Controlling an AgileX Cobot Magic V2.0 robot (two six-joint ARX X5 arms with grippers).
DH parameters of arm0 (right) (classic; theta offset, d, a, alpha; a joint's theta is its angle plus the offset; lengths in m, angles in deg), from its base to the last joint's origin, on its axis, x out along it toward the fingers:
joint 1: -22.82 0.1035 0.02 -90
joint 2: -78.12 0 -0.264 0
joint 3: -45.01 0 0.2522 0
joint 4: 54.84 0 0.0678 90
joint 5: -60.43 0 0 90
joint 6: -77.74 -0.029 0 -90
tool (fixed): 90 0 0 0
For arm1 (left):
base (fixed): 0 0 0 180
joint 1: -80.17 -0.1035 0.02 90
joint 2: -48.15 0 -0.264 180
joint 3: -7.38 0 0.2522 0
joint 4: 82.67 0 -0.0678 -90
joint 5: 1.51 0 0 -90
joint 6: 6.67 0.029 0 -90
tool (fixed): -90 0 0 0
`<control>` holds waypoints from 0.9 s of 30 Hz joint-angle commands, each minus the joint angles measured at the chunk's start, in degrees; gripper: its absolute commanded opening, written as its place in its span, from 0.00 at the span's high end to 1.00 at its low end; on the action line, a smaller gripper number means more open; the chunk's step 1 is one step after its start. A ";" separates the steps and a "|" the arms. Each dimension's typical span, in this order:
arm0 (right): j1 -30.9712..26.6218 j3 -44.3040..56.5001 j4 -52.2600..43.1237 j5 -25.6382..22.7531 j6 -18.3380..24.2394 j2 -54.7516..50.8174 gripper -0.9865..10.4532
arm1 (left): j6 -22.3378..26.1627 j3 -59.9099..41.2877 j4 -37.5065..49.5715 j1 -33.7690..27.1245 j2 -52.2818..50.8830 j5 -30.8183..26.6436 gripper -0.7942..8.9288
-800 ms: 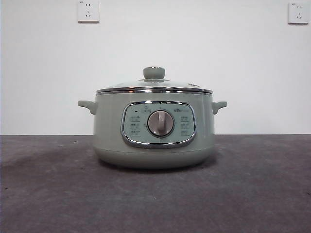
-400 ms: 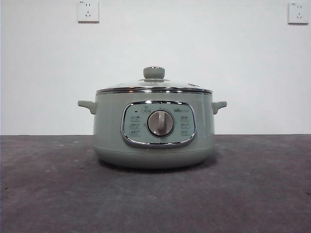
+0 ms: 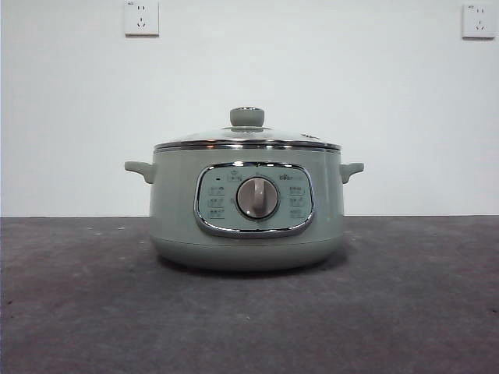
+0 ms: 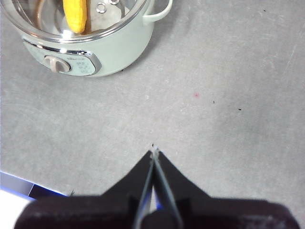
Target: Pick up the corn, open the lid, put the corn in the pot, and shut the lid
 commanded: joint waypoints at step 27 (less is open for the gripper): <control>-15.39 21.73 -30.58 10.91 12.07 -14.84 0.91 | -0.39 -0.63 -0.24 -0.17 5.53 -0.20 0.92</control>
